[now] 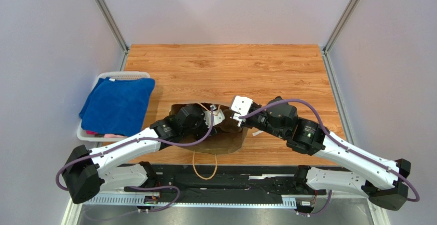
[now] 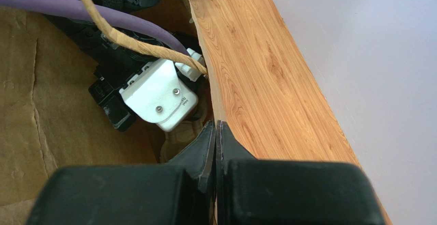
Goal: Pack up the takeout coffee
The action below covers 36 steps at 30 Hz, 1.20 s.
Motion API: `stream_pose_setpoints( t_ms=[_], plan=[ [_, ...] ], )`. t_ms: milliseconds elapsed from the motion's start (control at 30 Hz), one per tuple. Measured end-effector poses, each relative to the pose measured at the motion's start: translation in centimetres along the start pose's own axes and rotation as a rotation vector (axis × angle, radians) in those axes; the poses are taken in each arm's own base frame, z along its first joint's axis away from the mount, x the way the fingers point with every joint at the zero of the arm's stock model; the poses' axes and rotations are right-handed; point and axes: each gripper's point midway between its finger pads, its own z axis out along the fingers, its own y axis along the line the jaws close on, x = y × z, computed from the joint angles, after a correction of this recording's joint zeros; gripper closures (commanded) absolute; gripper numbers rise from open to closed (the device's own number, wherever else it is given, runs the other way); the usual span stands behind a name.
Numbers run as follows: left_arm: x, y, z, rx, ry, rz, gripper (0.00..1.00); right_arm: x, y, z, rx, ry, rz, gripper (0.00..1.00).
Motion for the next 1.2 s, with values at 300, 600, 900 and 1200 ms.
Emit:
stream_pose_setpoints(
  t_ms=[300, 600, 900, 1200],
  plan=[
    [0.2, 0.6, 1.2, 0.02, 0.017, -0.046, 0.94, 0.3, 0.1, 0.4, -0.012, 0.009, 0.002, 1.0],
    [-0.4, 1.4, 2.5, 0.035, 0.056, -0.072, 0.94, 1.4, -2.2, 1.7, -0.007, 0.039, 0.062, 1.0],
    [-0.5, 2.6, 3.6, 0.06, 0.115, -0.108, 0.95, 1.8, -6.9, 3.9, 0.002, 0.092, 0.198, 1.0],
    [-1.0, 4.7, 5.7, 0.128, 0.2, -0.16, 0.94, 3.6, -8.8, 5.5, -0.063, 0.156, 0.298, 1.0]
  ],
)
